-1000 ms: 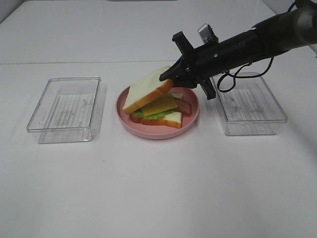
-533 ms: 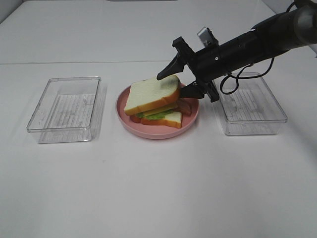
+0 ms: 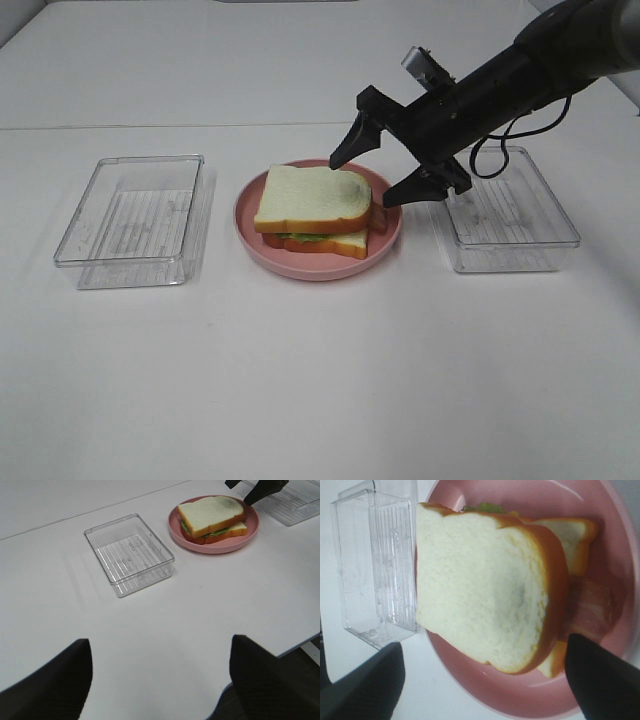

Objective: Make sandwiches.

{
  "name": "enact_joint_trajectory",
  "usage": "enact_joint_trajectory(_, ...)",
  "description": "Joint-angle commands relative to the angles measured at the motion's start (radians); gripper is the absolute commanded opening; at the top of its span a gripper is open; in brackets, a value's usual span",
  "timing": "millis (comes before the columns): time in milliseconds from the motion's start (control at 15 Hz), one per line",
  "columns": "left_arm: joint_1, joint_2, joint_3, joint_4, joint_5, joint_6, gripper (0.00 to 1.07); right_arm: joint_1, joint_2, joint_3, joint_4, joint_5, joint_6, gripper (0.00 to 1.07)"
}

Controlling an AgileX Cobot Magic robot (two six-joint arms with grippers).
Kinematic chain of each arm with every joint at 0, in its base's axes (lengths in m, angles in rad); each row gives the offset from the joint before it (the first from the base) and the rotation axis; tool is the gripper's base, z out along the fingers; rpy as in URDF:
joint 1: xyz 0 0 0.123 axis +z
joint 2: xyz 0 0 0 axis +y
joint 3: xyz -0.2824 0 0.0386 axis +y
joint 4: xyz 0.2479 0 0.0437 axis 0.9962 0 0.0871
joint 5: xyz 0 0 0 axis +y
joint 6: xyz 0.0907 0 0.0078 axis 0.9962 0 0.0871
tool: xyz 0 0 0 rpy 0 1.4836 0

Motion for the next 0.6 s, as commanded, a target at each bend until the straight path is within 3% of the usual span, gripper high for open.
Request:
enact_joint_trajectory(67,-0.002,-0.021,0.003,-0.009,-0.002,0.002,0.73,0.003,-0.033,-0.016,-0.124,0.003,0.062,0.82)
enact_joint_trajectory(267,-0.002,-0.021,0.003,-0.009,-0.002,0.002,0.73,0.003,-0.126,-0.029,-0.405,0.01,0.19,0.82)
enact_joint_trajectory(600,-0.002,-0.021,0.003,-0.009,-0.002,0.002,0.73,0.003,-0.354,-0.029,-0.677,0.201,0.249,0.82)
